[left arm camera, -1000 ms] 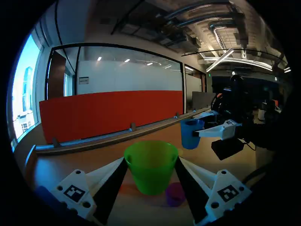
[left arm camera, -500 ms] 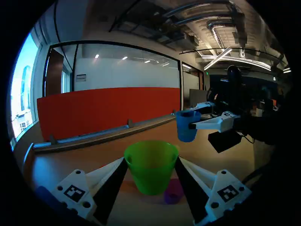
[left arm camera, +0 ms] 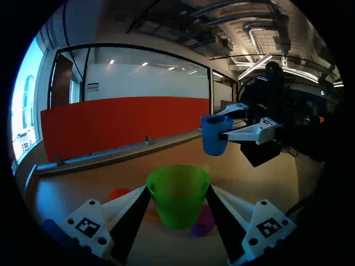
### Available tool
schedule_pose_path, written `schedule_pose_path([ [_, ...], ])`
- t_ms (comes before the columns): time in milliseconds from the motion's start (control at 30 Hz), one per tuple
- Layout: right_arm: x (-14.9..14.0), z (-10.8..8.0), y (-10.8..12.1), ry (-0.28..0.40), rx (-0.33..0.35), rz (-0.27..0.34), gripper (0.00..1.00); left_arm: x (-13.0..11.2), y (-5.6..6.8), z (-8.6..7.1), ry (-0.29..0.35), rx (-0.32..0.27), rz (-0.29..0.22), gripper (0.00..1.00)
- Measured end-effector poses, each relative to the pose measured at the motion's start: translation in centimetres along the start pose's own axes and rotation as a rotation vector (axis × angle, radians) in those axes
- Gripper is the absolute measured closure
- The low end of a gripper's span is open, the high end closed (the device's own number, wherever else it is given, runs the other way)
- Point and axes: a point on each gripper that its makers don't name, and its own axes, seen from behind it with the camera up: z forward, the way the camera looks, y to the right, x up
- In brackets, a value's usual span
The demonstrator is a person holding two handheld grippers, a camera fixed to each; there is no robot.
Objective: Pour water
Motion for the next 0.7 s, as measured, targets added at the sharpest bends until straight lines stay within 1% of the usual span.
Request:
schedule_pose_path([
  [367, 1.1, 0.4, 0.5, -0.003, 0.007, -0.074, 0.09, -0.7, 0.4, 0.4, -0.005, -0.008, 0.002, 0.14],
  [700, 2.0, 0.7, 0.4, -0.005, 0.028, -0.135, 0.09, -1.2, 0.9, 0.8, -0.009, -0.021, 0.005, 0.15],
])
